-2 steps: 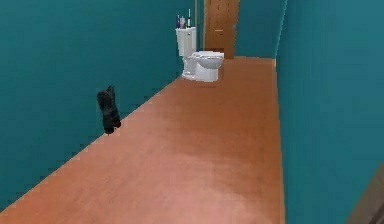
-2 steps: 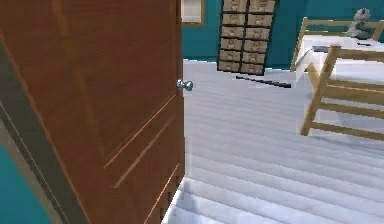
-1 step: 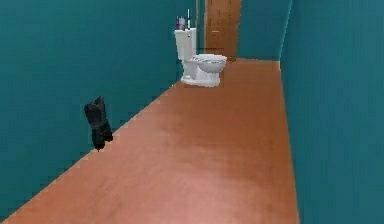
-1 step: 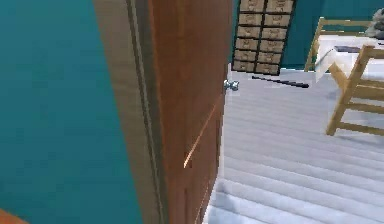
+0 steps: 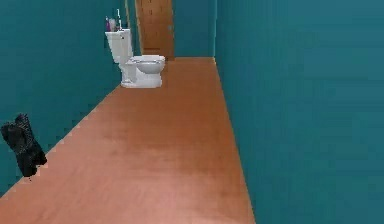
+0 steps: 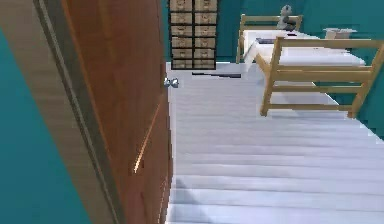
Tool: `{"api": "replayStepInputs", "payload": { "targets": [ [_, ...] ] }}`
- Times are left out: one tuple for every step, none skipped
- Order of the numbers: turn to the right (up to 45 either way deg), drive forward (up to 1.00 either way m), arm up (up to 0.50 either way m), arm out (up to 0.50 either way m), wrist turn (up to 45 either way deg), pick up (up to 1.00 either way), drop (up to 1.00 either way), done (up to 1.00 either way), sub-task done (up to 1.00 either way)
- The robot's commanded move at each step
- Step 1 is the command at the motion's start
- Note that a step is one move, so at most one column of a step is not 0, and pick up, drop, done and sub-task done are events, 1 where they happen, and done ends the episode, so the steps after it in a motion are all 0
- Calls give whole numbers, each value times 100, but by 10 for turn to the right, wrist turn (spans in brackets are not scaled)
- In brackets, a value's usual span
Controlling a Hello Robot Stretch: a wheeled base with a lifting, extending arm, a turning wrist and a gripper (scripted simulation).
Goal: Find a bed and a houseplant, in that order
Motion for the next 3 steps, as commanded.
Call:
{"api": "replayStepInputs", "payload": {
  "targets": [
    [0,100,0,0,0,0,0,0,0],
    [0,100,0,0,0,0,0,0,0],
    [0,100,0,0,0,0,0,0,0]
  ]
}}
